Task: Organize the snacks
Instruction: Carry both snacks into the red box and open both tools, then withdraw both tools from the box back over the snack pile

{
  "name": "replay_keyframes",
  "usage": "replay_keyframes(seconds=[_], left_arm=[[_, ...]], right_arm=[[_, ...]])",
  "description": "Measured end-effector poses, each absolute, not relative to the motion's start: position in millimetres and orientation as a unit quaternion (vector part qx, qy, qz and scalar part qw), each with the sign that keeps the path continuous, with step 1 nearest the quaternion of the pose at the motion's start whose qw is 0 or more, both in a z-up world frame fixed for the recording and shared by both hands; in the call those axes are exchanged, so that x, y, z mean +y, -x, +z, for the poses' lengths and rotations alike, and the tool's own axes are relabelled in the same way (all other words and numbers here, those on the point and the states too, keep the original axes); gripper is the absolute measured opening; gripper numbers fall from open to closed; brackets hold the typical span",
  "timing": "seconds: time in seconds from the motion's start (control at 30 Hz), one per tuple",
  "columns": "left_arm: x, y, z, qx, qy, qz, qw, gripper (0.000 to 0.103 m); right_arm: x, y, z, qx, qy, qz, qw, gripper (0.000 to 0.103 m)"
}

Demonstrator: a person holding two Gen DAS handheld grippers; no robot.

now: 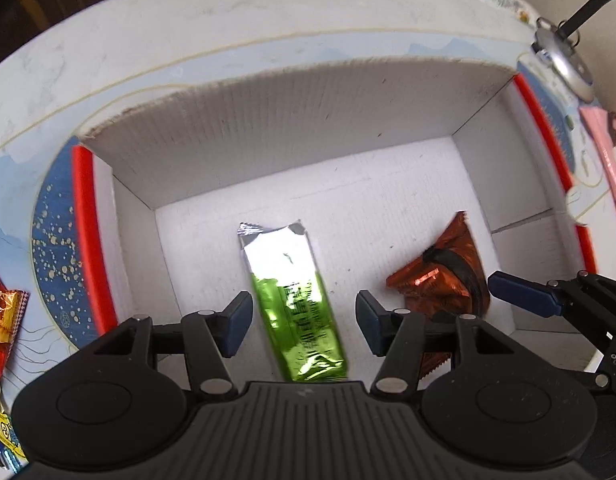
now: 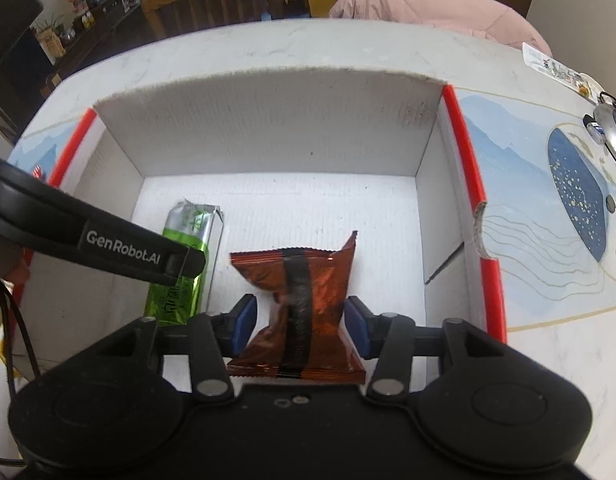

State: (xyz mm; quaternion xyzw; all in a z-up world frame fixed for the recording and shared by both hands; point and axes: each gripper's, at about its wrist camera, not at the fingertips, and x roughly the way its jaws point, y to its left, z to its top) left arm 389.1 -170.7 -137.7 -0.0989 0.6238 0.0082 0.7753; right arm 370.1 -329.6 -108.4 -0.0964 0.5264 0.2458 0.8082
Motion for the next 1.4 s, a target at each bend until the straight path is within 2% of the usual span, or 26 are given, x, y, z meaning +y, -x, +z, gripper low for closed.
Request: replay_keyframes(seconds=[0.07, 0.5, 0.6, 1.0, 1.1, 1.3, 1.4], left_arm=[[-168.6, -384.2, -132.0, 0.618, 0.108, 0.005, 0.778, 0.056], [-152.9, -336.5, -80.9, 0.557, 0.121, -0.013, 0.822, 0.056], [-146.5, -322.7, -68.3, 0.538, 0.117, -0.011, 0.835, 0.056], [-111.1, -255.8, -21.8, 0.474, 0.122, -0.018, 0.872, 0.056], [-98.7, -233.5, -11.1, 0.454, 0.123, -0.016, 0.882, 0.061], [-69.2, -190.8, 3.8, 0.425, 0.126, 0.001, 0.897, 0.061], [-55.4, -171.2, 9.4, 0.409, 0.123, 0.017, 0.904, 0.063]], right_arm=[[-333.8, -368.1, -101.4, 0.521, 0.089, 0.245, 0.813, 0.056], [-348.2, -340.3, -51.5, 0.474, 0.054, 0.231, 0.848, 0.064], [-347.5, -329.7, -40.8, 0.461, 0.048, 0.228, 0.856, 0.073], [-321.9, -279.3, 1.8, 0.405, 0.027, 0.245, 0.880, 0.086], [-309.1, -263.8, 10.0, 0.391, 0.026, 0.257, 0.883, 0.089], [-281.2, -236.3, 17.5, 0.374, 0.029, 0.281, 0.883, 0.092], [-269.0, -226.0, 17.9, 0.370, 0.025, 0.291, 0.882, 0.100]])
